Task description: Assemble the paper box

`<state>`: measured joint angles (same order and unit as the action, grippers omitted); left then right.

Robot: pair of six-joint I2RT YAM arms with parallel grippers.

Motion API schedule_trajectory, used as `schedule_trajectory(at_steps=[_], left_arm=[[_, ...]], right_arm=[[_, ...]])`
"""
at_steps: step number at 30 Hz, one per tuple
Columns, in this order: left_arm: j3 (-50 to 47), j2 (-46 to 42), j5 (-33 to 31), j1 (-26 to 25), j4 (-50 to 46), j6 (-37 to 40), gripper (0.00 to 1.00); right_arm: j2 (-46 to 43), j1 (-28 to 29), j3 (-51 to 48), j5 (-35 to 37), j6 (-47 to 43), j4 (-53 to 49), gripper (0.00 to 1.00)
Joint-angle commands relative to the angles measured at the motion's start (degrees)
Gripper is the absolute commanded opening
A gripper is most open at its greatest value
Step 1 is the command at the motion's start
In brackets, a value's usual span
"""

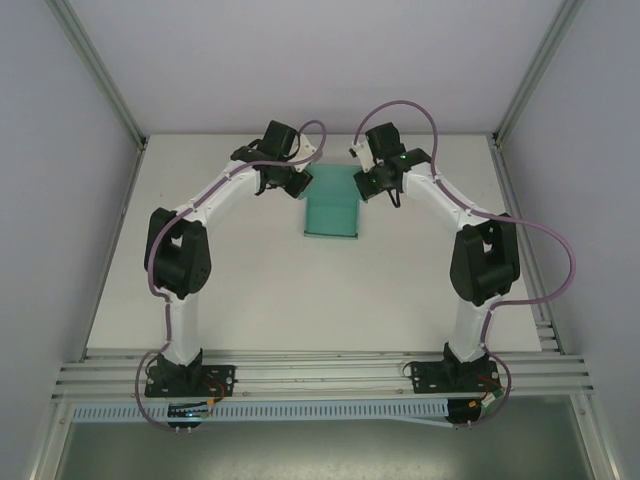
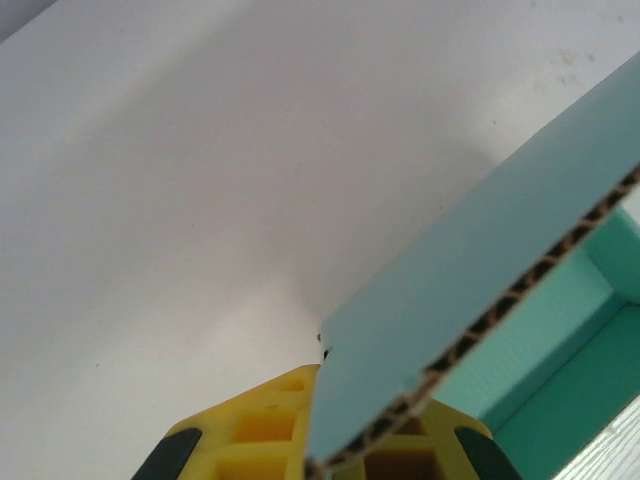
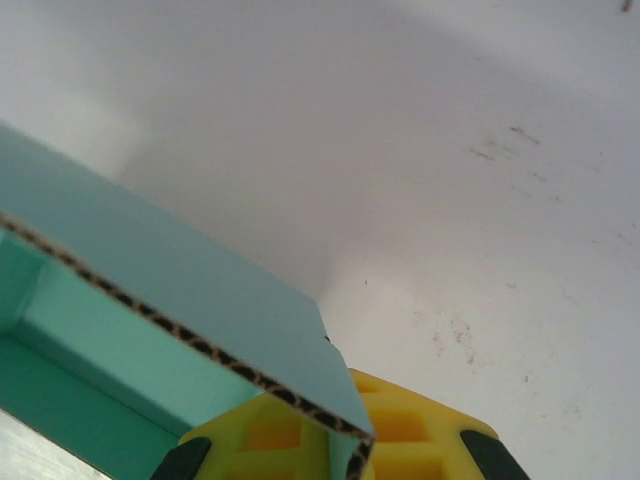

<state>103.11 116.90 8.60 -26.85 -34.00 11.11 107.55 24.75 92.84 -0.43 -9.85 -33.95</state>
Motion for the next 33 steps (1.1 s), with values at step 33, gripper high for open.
schedule_trajectory(at_steps=[33], left_arm=[[-10.2,0.3,5.5,-2.9,19.8,-38.4,0.00]], right_arm=[[-2.7,5.2,-17.9,4.7,37.9,26.5,0.00]])
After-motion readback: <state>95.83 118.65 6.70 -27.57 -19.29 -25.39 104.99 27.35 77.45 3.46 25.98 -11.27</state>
